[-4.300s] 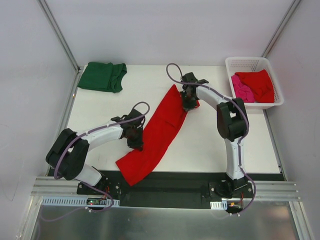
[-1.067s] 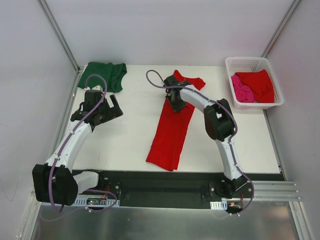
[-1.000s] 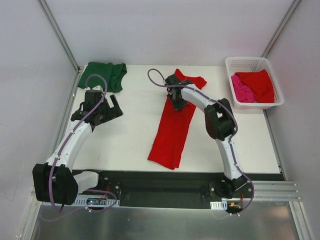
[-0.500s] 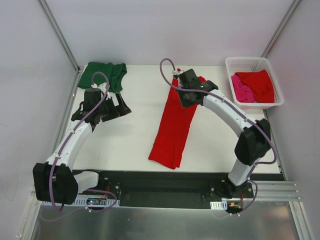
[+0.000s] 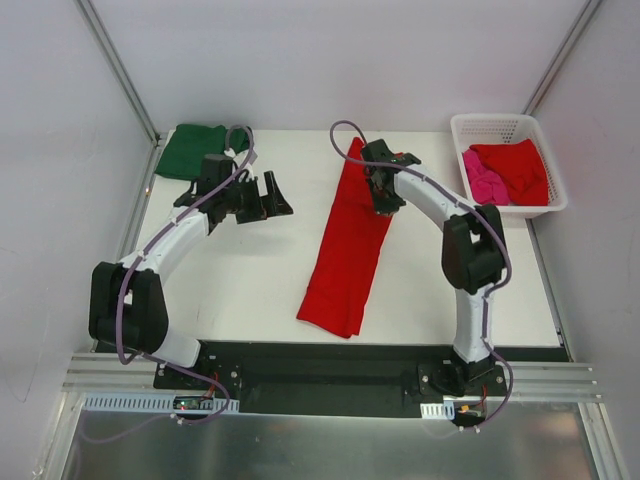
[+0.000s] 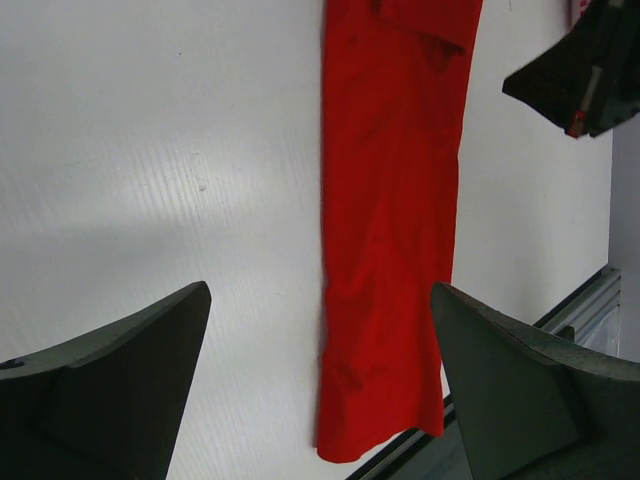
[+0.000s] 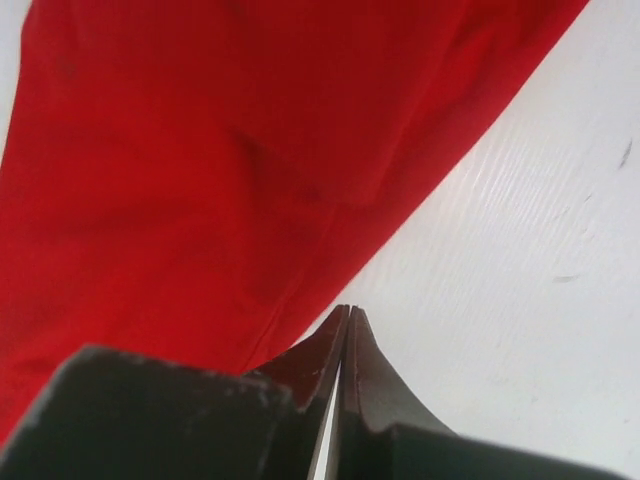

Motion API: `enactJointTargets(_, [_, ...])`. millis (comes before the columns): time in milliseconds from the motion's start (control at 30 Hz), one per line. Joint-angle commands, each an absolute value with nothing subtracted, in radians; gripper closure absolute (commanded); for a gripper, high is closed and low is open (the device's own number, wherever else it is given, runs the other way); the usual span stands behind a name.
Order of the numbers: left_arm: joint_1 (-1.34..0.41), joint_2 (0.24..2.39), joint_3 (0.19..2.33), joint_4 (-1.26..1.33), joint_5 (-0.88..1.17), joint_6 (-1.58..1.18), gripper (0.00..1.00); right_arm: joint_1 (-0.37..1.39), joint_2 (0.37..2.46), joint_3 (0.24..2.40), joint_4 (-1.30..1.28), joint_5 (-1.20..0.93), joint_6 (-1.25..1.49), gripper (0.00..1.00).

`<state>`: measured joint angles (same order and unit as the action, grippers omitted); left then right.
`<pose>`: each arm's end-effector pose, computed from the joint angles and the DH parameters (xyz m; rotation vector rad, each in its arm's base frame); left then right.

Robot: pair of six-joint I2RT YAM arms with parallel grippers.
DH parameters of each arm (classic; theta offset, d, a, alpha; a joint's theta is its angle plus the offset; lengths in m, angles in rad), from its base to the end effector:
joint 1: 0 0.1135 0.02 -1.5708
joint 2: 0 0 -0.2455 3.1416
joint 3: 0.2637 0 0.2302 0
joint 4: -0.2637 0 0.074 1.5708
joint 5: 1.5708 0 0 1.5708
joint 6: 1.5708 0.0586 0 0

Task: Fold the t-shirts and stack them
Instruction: Fold the tshirt

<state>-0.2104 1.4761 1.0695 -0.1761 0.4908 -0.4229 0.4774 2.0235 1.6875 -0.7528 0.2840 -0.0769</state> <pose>0.3165 -0.0958 0.2560 0.0615 2.2096 -0.8888 0.3782 0.1772 0.2022 -0.6248 2.5311 -0.2377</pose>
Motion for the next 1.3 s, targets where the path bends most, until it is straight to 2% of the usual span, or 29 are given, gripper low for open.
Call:
enactJointTargets(0, [-0.213,1.431,1.069,-0.149,0.515,-0.397,0.07,0.443,2.127,1.910,-0.816,0.367,-0.046,0.99])
enactJointTargets(267, [-0.213,1.362,1.020,-0.155,0.502,-0.383,0.07,0.329,2.232,2.046,-0.793,0.379,-0.086,0.99])
enactJointTargets(700, [-0.209,1.371,1.032,-0.164,0.503,-0.368,0.07,0.203,2.345,2.089,-0.813,0.325,-0.123,0.99])
enactJointTargets(933, [-0.207,1.362,1.026,-0.169,0.499,-0.365,0.07,0.198,2.404,2.213,-0.880,0.189,-0.140,0.99])
enactJointTargets(1267, [-0.201,1.353,1.026,-0.176,0.491,-0.364,0.07,0.193,2.457,2.270,-0.917,0.009,-0.147,0.99])
